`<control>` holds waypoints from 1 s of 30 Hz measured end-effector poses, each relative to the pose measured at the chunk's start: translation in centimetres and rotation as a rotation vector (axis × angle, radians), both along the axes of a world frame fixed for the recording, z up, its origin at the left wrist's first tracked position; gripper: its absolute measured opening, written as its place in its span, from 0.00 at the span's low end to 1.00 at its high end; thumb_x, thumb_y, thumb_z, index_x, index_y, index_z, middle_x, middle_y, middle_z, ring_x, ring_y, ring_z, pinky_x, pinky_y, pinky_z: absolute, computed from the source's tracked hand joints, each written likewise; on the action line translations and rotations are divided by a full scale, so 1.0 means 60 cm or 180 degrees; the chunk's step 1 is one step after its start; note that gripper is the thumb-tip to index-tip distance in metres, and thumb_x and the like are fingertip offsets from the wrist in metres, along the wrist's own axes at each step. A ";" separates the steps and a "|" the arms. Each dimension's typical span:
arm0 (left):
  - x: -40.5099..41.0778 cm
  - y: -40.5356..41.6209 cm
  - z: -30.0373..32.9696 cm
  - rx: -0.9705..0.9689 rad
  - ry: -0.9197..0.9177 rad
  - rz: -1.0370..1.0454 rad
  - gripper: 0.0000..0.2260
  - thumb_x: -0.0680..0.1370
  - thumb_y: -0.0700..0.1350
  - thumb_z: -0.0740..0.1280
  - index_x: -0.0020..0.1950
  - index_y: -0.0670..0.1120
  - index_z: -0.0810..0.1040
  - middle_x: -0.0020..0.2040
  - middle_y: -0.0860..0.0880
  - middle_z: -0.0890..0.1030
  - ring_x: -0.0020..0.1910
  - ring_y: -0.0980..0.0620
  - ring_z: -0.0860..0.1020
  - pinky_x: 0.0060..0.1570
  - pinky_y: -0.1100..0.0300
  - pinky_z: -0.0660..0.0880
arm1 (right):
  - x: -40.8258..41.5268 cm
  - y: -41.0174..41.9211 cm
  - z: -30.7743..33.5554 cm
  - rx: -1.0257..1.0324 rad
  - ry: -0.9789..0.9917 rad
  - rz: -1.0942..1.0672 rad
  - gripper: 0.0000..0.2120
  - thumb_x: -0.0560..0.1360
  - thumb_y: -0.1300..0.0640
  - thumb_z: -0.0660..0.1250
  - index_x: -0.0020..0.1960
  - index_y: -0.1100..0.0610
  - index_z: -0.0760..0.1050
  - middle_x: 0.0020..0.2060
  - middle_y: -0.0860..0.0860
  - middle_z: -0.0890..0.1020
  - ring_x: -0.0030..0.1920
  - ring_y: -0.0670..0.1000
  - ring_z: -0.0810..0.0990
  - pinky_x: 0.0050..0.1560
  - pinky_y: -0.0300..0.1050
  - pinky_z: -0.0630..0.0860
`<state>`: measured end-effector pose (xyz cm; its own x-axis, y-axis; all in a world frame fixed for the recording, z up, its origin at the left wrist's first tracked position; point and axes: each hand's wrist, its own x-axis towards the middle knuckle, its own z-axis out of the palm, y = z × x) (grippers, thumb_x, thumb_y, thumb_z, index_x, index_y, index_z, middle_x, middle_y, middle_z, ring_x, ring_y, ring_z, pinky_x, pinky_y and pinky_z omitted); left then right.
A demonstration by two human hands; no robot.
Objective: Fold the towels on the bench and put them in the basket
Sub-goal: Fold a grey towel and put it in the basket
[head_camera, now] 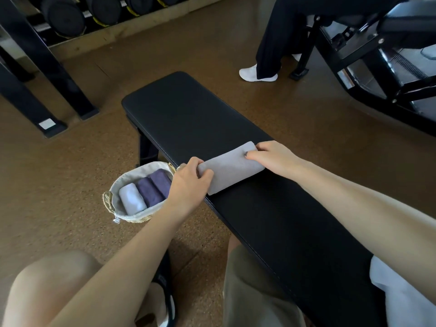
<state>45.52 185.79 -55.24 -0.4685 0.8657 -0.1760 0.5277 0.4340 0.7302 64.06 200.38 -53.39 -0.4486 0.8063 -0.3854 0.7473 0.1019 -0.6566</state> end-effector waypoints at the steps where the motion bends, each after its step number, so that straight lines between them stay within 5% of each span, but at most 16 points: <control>1: -0.004 0.001 -0.001 -0.0063 -0.0145 0.0047 0.09 0.76 0.54 0.62 0.52 0.52 0.75 0.48 0.47 0.80 0.47 0.47 0.80 0.48 0.51 0.77 | -0.003 0.000 0.001 0.0011 -0.0048 -0.0025 0.17 0.77 0.44 0.66 0.40 0.57 0.70 0.37 0.52 0.71 0.39 0.51 0.72 0.41 0.47 0.65; 4: -0.010 0.001 0.007 -0.0221 -0.0552 0.0156 0.08 0.77 0.52 0.63 0.52 0.50 0.76 0.47 0.47 0.81 0.45 0.46 0.83 0.49 0.43 0.82 | -0.007 -0.001 0.006 -0.0012 -0.0232 0.0000 0.16 0.75 0.45 0.69 0.47 0.58 0.72 0.43 0.51 0.77 0.44 0.52 0.78 0.45 0.49 0.74; 8: -0.010 -0.008 0.010 -0.0454 -0.0955 0.0525 0.15 0.78 0.52 0.66 0.59 0.45 0.73 0.51 0.45 0.78 0.44 0.47 0.82 0.44 0.47 0.84 | -0.007 -0.021 0.014 -0.0168 -0.0289 0.0063 0.15 0.76 0.50 0.70 0.58 0.54 0.71 0.52 0.53 0.77 0.51 0.53 0.79 0.49 0.49 0.82; 10: -0.009 -0.025 0.010 -0.0671 -0.1683 0.0784 0.21 0.78 0.53 0.68 0.65 0.43 0.70 0.53 0.46 0.76 0.44 0.50 0.78 0.37 0.56 0.79 | -0.008 -0.033 0.017 -0.0255 -0.0312 0.0218 0.14 0.77 0.52 0.69 0.59 0.53 0.71 0.54 0.54 0.77 0.53 0.54 0.79 0.49 0.50 0.83; 12: -0.008 -0.047 0.014 -0.0830 -0.2682 0.0944 0.19 0.77 0.52 0.69 0.64 0.45 0.72 0.53 0.46 0.73 0.46 0.50 0.71 0.39 0.59 0.70 | -0.010 -0.046 0.020 -0.0357 -0.0326 0.0314 0.13 0.77 0.54 0.68 0.60 0.53 0.72 0.55 0.55 0.77 0.53 0.55 0.80 0.48 0.49 0.83; 14: -0.011 -0.061 0.015 -0.0761 -0.3091 0.1006 0.15 0.76 0.50 0.71 0.59 0.47 0.76 0.51 0.46 0.72 0.47 0.50 0.68 0.43 0.58 0.69 | -0.013 -0.060 0.025 -0.0448 -0.0320 0.0342 0.11 0.78 0.56 0.67 0.59 0.54 0.72 0.55 0.56 0.78 0.53 0.56 0.81 0.46 0.48 0.83; 18: -0.020 -0.066 0.022 -0.0377 -0.2932 0.1147 0.16 0.74 0.49 0.76 0.59 0.49 0.76 0.58 0.47 0.78 0.57 0.49 0.78 0.61 0.50 0.78 | -0.020 -0.092 0.034 -0.1069 -0.0259 0.0253 0.10 0.79 0.58 0.66 0.60 0.58 0.72 0.53 0.60 0.82 0.49 0.58 0.85 0.47 0.49 0.84; 21: -0.040 -0.075 0.035 -0.0231 -0.3023 0.1203 0.20 0.73 0.45 0.76 0.63 0.46 0.76 0.61 0.44 0.80 0.58 0.46 0.81 0.53 0.53 0.81 | -0.025 -0.120 0.043 -0.1723 -0.0246 0.0474 0.11 0.80 0.56 0.65 0.59 0.59 0.72 0.47 0.59 0.84 0.42 0.56 0.86 0.41 0.47 0.81; 25: -0.111 -0.087 0.061 -0.0475 -0.2228 0.0502 0.20 0.72 0.48 0.75 0.62 0.44 0.78 0.61 0.42 0.80 0.57 0.45 0.81 0.51 0.52 0.81 | -0.057 -0.151 0.039 -0.0949 -0.0689 0.1261 0.18 0.76 0.48 0.73 0.61 0.55 0.75 0.49 0.52 0.81 0.44 0.50 0.82 0.44 0.44 0.81; 28: -0.177 -0.094 0.085 -0.0707 -0.1919 0.0112 0.26 0.69 0.48 0.75 0.63 0.40 0.77 0.60 0.40 0.81 0.58 0.45 0.81 0.54 0.52 0.81 | -0.108 -0.178 0.029 -0.0323 0.0227 0.1308 0.32 0.71 0.53 0.78 0.72 0.51 0.69 0.59 0.47 0.77 0.58 0.47 0.78 0.58 0.44 0.77; 30: -0.213 -0.098 0.096 -0.0774 -0.1951 -0.0082 0.18 0.72 0.45 0.75 0.59 0.42 0.79 0.56 0.42 0.81 0.53 0.49 0.82 0.48 0.56 0.79 | -0.153 -0.196 0.026 -0.0962 0.1050 0.1140 0.35 0.73 0.55 0.77 0.75 0.48 0.66 0.65 0.46 0.76 0.65 0.44 0.73 0.63 0.41 0.71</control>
<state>32.75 179.88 -49.47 -0.2009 0.7773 -0.5962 0.0599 0.6172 0.7845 54.89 188.62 -51.84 -0.8093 0.4575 -0.3684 0.4512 0.0826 -0.8886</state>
